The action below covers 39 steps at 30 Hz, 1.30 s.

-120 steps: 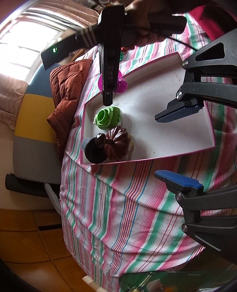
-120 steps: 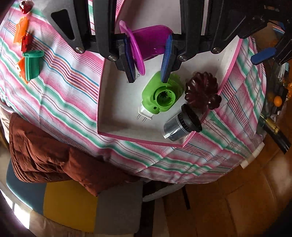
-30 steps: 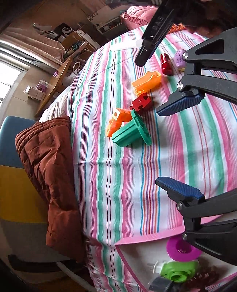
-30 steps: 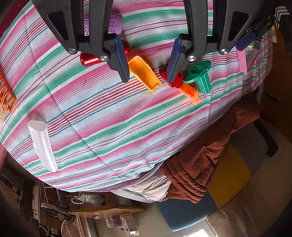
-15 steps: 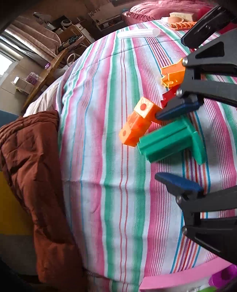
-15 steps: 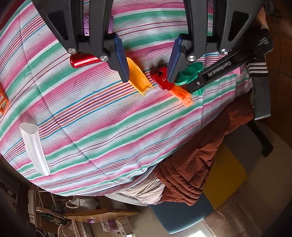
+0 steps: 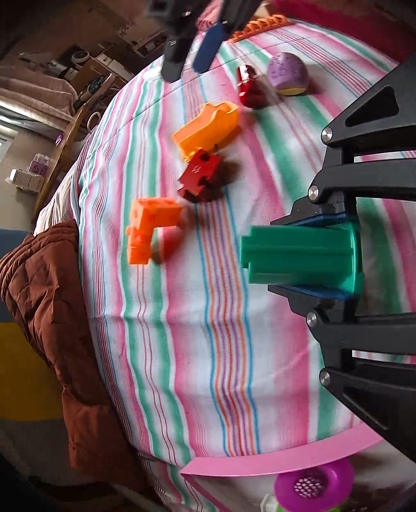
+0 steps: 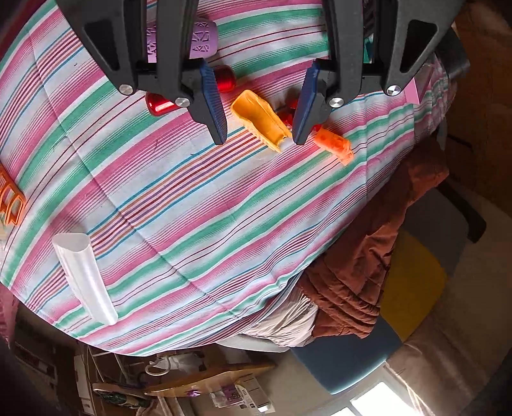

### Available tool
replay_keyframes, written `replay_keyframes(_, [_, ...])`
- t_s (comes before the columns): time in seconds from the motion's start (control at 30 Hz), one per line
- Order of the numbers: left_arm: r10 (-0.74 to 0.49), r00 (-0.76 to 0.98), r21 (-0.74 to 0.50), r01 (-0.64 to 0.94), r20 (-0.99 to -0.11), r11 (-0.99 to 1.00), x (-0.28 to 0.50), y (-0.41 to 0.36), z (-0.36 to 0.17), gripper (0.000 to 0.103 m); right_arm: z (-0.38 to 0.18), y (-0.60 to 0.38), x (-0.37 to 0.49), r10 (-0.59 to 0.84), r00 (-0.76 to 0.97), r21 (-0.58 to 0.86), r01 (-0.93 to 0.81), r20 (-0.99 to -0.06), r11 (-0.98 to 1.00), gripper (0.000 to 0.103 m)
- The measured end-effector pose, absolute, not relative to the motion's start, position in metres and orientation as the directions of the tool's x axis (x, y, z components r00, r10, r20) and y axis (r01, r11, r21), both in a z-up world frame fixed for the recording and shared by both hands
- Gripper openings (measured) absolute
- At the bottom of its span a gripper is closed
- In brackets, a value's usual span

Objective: Organize rigid objects
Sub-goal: 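Lift the green stamp with the left gripper while the right gripper grasps the orange blocks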

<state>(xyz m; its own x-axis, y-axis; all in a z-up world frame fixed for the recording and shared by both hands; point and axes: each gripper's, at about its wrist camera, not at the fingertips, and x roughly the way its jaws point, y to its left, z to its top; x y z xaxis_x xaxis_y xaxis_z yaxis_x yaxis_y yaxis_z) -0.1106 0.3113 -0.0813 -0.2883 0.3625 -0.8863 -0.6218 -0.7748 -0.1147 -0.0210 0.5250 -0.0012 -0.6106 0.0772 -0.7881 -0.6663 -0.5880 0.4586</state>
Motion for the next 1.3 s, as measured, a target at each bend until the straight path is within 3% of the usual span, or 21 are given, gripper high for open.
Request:
replay_keyframes(0.37, [0.414,-0.347,-0.074,-0.686,-0.842,-0.724,-0.024,0.276,-0.081,0.030,-0.008,0.553,0.006,0.084,-0.656,0.565,-0.701,-0.750,-0.435,0.043])
replay_keyframes(0.67, [0.457,-0.379,-0.047,-0.726,-0.805,-0.686,-0.008,0.272,-0.085,0.031,-0.010,0.506,-0.032,-0.096,-0.640,0.546,-0.556,-0.762,-0.627,0.043])
replay_keyframes(0.87, [0.486,-0.378,-0.060,-0.739,-0.788,-0.671,-0.007,0.266,-0.087,0.031,-0.002,0.463,-0.072,-0.106,-0.576,0.408,-0.427,-0.811,-0.807,0.043])
replay_keyframes(1.07, [0.509,-0.368,-0.082,-0.744,-0.778,-0.663,-0.007,0.262,-0.087,0.031,0.000,0.448,-0.129,-0.010,-0.513,0.216,-0.343,-0.858,-0.914,0.045])
replay_keyframes(1.3, [0.527,-0.360,-0.094,-0.753,-0.770,-0.651,-0.008,0.262,-0.088,0.031,-0.035,0.443,-0.187,0.052,-0.398,0.077,-0.301,-0.916,-0.951,0.045])
